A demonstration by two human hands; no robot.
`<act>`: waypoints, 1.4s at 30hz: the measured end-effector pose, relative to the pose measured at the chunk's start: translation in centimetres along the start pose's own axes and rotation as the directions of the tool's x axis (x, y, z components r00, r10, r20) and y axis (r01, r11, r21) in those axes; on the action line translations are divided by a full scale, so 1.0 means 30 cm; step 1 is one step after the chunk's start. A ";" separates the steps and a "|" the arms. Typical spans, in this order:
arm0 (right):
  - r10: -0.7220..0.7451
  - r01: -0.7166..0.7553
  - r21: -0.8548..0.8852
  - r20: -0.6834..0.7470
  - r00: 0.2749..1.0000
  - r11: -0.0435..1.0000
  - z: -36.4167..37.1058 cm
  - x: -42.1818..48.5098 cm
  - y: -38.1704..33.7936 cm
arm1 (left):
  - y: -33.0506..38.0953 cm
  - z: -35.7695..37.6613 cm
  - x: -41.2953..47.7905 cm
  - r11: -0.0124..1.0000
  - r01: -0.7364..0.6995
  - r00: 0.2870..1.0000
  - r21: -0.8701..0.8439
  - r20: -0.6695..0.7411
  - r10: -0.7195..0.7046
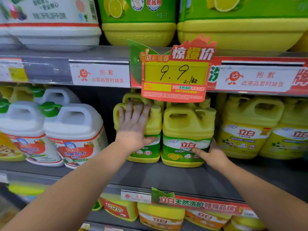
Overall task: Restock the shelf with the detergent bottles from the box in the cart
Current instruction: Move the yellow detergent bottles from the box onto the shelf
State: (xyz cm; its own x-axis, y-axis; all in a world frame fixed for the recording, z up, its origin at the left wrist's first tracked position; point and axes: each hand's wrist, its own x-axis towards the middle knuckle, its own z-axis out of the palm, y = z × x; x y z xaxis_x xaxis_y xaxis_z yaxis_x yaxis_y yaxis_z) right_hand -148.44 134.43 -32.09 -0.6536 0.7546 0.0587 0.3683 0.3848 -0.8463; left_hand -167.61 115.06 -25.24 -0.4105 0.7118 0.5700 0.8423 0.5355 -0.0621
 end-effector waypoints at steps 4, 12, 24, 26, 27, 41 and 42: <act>0.047 -0.047 -0.012 0.023 0.999 0.999 -0.007 -0.001 -0.019 | -0.005 0.014 0.002 1.000 0.010 0.999 0.020 0.053 -0.011; 0.038 -0.055 -0.281 -0.068 0.997 0.958 -0.052 -0.068 -0.115 | 0.055 -0.072 0.014 0.985 0.112 0.990 -0.128 0.095 -0.101; 0.048 -0.095 -0.909 -0.082 0.995 0.407 -0.160 -0.480 -0.052 | 0.383 0.000 -0.204 0.805 -0.506 0.772 -0.310 0.253 0.583; 0.130 -0.180 -0.905 -0.139 0.982 0.385 -0.172 -0.575 -0.017 | 0.451 0.022 -0.232 0.767 -0.544 0.725 -0.341 0.268 0.634; 0.157 -0.221 -0.900 -0.173 0.972 0.376 -0.179 -0.624 -0.002 | 0.487 0.030 -0.247 0.743 -0.571 0.701 -0.350 0.264 0.663; 0.362 -0.560 -0.747 -0.442 0.821 0.357 -0.397 -1.265 0.164 | 0.931 -0.153 -0.546 0.524 -0.701 0.472 -0.484 0.235 0.850; 0.370 -0.577 -0.732 -0.456 0.810 0.361 -0.417 -1.320 0.179 | 0.973 -0.176 -0.582 0.514 -0.706 0.458 -0.487 0.238 0.856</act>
State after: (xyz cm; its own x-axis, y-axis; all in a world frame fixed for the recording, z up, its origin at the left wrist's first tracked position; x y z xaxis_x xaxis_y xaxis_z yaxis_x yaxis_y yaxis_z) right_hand -112.31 113.28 -32.33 -0.0914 0.9955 -0.0237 0.9945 0.0924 0.0485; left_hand -134.00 115.87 -32.67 0.4498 0.8930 0.0128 0.8928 -0.4492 -0.0350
